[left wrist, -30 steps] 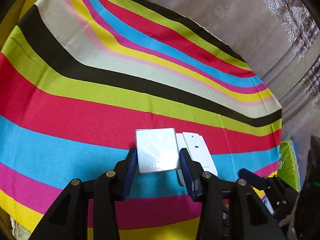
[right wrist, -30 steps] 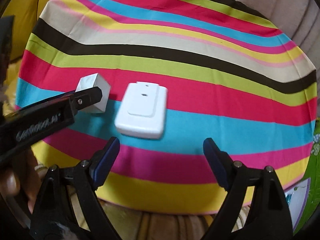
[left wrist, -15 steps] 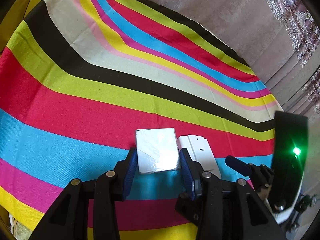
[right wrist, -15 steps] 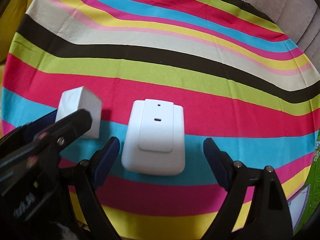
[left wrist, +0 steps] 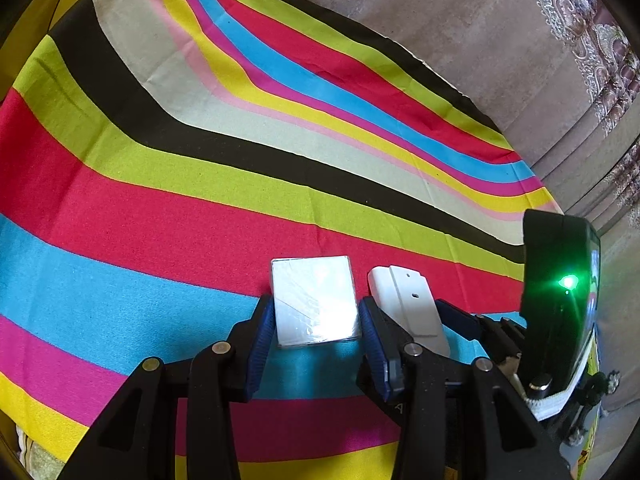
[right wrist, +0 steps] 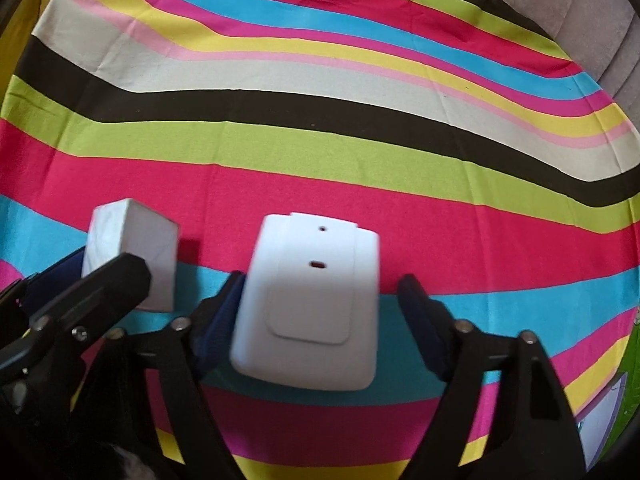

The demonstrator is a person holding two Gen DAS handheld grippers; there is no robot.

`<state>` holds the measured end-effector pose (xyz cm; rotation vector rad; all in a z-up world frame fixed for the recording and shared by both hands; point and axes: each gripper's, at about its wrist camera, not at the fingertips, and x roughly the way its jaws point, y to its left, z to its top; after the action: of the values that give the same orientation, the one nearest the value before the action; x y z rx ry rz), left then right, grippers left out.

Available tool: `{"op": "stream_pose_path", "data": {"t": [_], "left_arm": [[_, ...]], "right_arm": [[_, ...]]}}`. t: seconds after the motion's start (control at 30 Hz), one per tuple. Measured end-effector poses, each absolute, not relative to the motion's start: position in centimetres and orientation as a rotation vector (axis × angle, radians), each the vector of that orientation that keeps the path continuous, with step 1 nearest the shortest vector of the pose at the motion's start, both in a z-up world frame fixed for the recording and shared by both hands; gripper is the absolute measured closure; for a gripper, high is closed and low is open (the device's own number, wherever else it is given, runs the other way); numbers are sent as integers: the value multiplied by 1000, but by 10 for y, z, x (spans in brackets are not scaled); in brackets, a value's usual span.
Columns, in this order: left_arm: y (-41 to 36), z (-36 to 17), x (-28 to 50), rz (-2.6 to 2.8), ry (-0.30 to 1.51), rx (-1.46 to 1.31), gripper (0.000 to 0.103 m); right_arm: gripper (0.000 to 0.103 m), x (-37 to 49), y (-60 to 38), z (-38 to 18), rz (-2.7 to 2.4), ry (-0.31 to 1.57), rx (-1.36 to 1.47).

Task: Organize rigid objects
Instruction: 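Grasp the white plug-shaped device with the right tool while the left tool holds its box, then carry both objects over the storage box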

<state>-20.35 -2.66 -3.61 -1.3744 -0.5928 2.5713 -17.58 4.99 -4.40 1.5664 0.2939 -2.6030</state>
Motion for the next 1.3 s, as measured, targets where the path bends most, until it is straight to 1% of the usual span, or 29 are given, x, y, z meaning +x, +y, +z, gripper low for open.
{"op": "stream_pose_path", "data": {"t": [0.2,0.5,1.03,1.3], "left_arm": [[-25,-34,-202,2575,-578,-1366,59],[-15,-25,-196,2548,-548,-1342,59],[33,4,-175,2456,-435,-1311,59],[60,17,-165,2416,-328,-1292,59]], "right_arm": [[34,-172,53,-42,-2613,296,1570],[34,-149,71,-13,-2704,298,1480],[34,-106,139,22,-2809,149,1440],[34,-84,174,31,-2851,98,1449]]}}
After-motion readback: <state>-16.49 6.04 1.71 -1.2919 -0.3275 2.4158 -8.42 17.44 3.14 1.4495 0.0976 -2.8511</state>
